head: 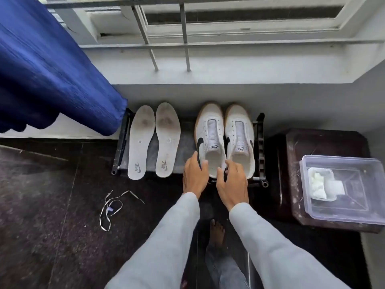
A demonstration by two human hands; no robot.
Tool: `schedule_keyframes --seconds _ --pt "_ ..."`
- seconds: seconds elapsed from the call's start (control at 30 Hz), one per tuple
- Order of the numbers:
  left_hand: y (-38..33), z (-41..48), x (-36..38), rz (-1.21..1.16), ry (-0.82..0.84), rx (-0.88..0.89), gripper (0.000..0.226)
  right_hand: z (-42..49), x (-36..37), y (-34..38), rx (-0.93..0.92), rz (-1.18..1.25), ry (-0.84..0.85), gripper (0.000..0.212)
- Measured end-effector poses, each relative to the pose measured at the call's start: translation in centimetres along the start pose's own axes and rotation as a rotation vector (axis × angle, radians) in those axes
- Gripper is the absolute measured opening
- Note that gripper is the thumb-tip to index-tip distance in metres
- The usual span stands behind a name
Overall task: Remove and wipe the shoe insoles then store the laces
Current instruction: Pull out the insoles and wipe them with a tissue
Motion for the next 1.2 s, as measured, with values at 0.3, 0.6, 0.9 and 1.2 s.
schedule_keyframes --seconds 0.3,0.6,0.9,1.2 --pt "0.1 2.7 -0.3 0.173 -0.143 -0.005 0.009 1.8 0.5 -1.0 0.067 -0.075 -0.020 0.033" --pt "0.4 0.7 -1.8 0.142 -0.245 0.072 0.013 1.7 1.3 -0.7 0.059 -0.039 0.014 0.034" --pt "6.8 -7.9 -2.3 -0.009 -0.295 0.032 0.040 -2.7 4.1 -0.5 0.110 -0.048 0.124 0.034" --pt "19.5 -17.4 1.5 -0.033 -0.146 0.003 0.044 -16.8 10.8 -6.6 0.191 0.013 0.114 0.030"
Point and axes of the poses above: each hand's wrist, its own z-axis towards the middle knuckle, its own x-axis out of the palm, y = z × x, the point moved 7 cm from there along z, towards the middle knuckle, and after that the axes turned 13 degrees about y, right-handed, at the moved point
